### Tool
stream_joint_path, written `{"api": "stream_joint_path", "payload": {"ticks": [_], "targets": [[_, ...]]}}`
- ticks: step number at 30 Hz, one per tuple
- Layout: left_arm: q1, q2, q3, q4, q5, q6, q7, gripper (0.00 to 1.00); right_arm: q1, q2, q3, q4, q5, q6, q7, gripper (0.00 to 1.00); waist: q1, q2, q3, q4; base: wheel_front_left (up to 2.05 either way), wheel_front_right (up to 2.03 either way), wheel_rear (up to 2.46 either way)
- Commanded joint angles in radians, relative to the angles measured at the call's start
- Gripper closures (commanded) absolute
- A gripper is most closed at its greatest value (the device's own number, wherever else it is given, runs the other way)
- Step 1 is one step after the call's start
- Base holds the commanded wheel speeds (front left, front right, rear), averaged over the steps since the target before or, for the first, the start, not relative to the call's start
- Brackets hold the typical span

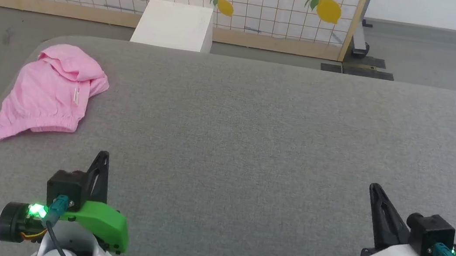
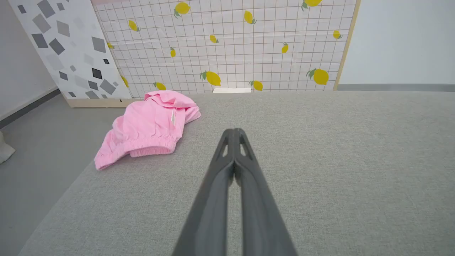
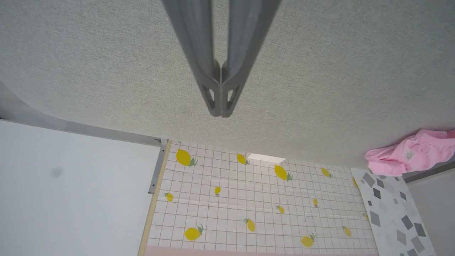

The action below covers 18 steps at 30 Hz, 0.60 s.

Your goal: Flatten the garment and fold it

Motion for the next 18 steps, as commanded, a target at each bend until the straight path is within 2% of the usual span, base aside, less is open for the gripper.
{"api": "stream_joint_path", "payload": {"ticks": [1,18], "targets": [[0.012,-0.005,0.002,0.003,0.013,-0.002,0.001,1.00,-0.019,0.003,0.002,0.002,-0.006,-0.002,0.000,1.00,0.0000,0.0000,0.000,0.000,0.00,0.00,0.00],[0.012,-0.005,0.002,0.003,0.013,-0.002,0.001,1.00,-0.019,0.003,0.002,0.002,-0.006,-0.002,0.000,1.00,0.0000,0.0000,0.000,0.000,0.00,0.00,0.00]]}}
